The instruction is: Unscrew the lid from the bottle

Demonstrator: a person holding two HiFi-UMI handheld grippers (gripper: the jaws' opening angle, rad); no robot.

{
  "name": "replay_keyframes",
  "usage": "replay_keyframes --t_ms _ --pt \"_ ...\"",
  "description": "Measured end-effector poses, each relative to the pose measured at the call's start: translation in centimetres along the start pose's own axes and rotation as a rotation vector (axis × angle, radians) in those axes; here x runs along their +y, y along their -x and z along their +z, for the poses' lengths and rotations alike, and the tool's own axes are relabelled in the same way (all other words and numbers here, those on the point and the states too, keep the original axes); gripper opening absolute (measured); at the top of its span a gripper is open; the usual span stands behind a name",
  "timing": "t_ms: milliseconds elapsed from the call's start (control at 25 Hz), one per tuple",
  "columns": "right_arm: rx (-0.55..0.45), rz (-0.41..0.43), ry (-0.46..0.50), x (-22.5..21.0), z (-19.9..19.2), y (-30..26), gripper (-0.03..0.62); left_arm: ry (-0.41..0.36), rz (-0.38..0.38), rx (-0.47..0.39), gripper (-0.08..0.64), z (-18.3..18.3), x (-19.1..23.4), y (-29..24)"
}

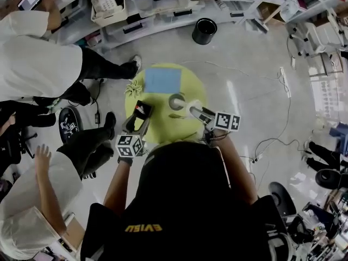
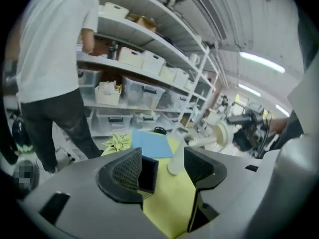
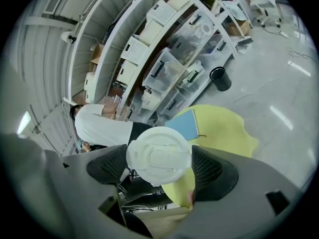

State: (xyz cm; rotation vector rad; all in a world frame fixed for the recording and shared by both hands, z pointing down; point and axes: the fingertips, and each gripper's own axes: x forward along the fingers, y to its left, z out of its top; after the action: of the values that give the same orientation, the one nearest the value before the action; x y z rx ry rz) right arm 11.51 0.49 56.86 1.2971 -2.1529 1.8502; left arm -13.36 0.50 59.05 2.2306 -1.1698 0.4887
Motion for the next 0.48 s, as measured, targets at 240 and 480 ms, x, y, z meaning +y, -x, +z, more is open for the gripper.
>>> replay_keyframes --t_ms 240,480 --pt "0.004 0.072 -0.117 -0.6 -0.2 -0.2 0.407 0.294 -0.106 -0.161 0.256 3.7 0.2 1.3" --pt "0.003 0.12 -0.213 -1.1 -0.2 0.1 0.405 0.358 -0.154 -0.187 0.218 4.6 0.3 1.6"
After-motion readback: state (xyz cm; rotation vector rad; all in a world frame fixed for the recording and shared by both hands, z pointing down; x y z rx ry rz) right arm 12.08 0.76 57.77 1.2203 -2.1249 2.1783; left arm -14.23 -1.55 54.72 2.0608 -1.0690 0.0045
